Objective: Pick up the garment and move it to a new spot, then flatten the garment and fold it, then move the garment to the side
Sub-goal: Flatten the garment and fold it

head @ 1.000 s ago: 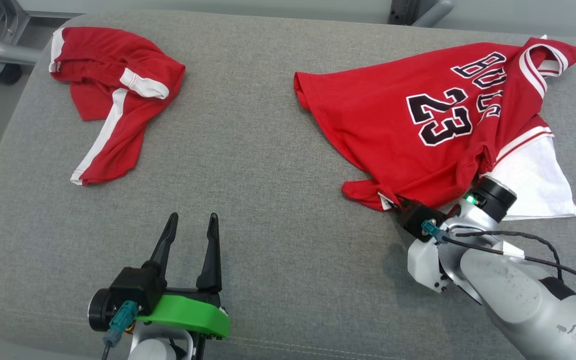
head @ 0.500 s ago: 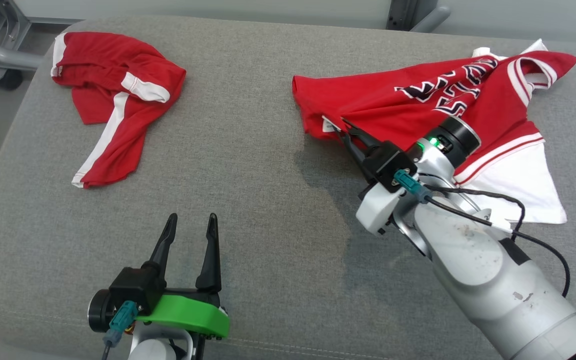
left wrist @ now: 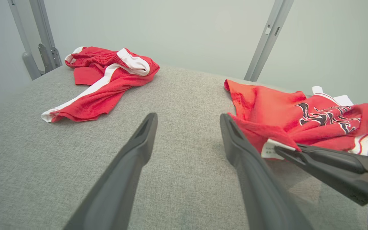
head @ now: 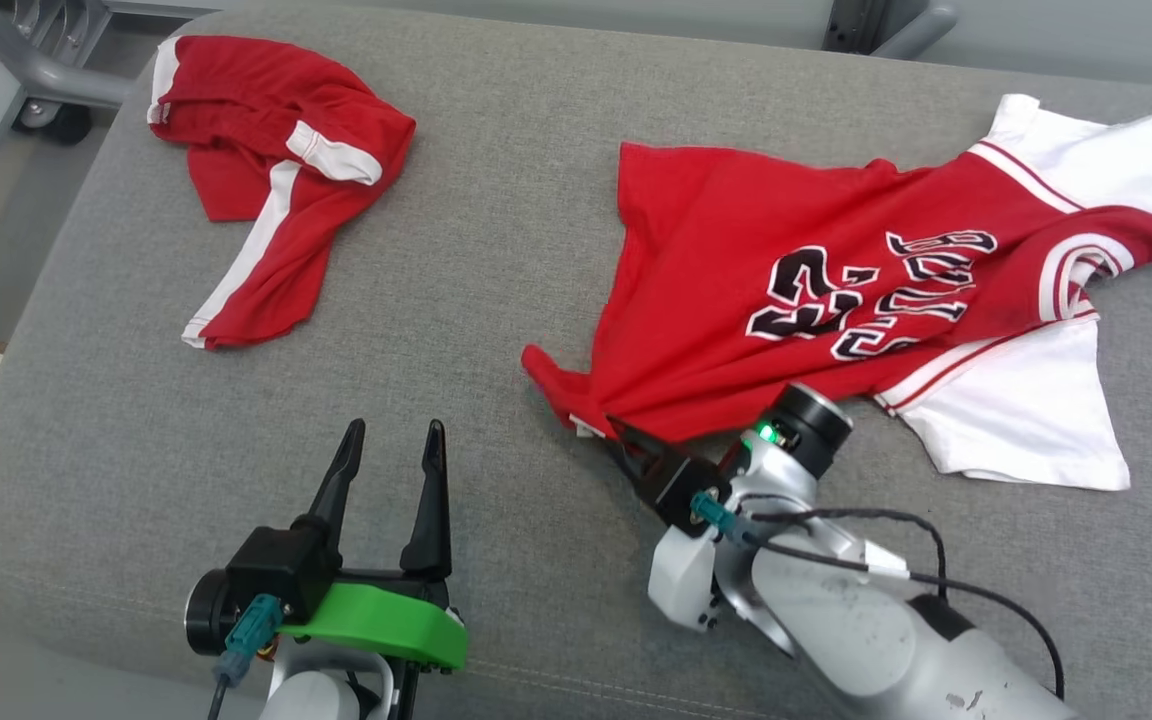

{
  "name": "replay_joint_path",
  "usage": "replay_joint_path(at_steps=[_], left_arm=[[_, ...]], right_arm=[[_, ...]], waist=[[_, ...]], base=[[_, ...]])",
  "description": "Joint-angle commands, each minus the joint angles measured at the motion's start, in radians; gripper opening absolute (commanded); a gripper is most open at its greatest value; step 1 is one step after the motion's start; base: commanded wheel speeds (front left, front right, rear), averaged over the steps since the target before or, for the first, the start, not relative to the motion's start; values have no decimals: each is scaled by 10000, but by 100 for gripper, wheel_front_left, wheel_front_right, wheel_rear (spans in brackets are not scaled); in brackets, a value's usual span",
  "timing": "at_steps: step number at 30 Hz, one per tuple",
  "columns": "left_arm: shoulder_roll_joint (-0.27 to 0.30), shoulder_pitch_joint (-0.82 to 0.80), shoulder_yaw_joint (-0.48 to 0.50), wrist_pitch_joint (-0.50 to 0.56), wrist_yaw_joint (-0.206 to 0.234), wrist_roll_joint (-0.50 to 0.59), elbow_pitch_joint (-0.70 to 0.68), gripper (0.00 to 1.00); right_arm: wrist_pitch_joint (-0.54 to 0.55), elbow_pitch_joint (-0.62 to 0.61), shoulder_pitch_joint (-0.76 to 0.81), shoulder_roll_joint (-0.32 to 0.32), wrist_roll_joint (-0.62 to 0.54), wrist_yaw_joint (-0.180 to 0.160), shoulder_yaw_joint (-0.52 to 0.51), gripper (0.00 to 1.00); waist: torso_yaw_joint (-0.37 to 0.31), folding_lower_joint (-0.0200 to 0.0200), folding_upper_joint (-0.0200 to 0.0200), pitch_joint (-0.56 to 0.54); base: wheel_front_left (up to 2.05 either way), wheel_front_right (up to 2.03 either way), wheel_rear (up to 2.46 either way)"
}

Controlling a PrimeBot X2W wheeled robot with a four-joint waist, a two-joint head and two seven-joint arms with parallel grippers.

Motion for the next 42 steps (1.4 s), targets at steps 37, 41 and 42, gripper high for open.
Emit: replay_joint_path(at_steps=[37, 41, 42], left_arm=[[26, 834, 626, 1, -194, 568, 153, 100], [26, 925, 765, 1, -225, 648, 211, 100], [26, 955, 802, 1, -230, 681, 220, 100]], right_arm=[[-34, -4739, 4172, -54, 786, -14, -5795, 100], [-34, -5310, 4631, 9, 857, -14, -6714, 100], [-34, -5427, 4725, 11, 883, -14, -6888, 100]], waist=[[-1546, -1, 0, -1010], [-1691, -1, 0, -1088], [-1724, -1, 0, -1111]], base=[[0, 0, 0], [0, 0, 0], [0, 0, 0]])
